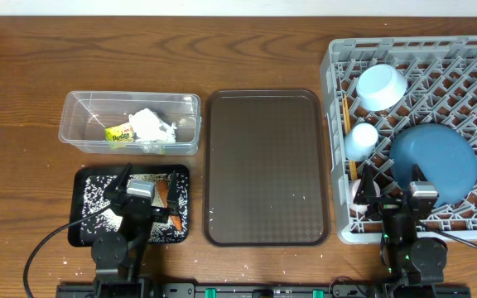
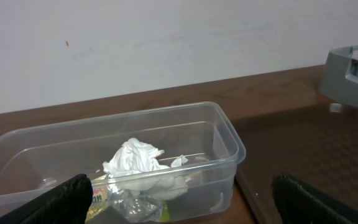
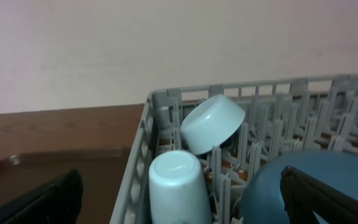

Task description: Sort waste into correct bins and load items into the dishwasher rack

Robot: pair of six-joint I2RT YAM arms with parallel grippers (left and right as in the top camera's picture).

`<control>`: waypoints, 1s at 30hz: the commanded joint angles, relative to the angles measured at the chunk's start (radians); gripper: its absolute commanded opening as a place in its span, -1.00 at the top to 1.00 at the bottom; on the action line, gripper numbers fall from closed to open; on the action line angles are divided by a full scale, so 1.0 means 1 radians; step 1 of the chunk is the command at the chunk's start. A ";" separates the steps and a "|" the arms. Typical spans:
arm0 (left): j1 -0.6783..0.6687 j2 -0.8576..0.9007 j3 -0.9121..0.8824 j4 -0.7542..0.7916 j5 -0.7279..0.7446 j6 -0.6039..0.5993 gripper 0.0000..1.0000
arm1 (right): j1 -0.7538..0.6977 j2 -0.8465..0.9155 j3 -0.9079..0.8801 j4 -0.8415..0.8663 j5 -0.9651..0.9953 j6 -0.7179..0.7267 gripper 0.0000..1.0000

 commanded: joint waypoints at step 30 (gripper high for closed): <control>-0.006 -0.008 -0.012 -0.042 0.017 0.009 -0.89 | 0.011 0.009 -0.001 -0.072 -0.030 0.037 -0.98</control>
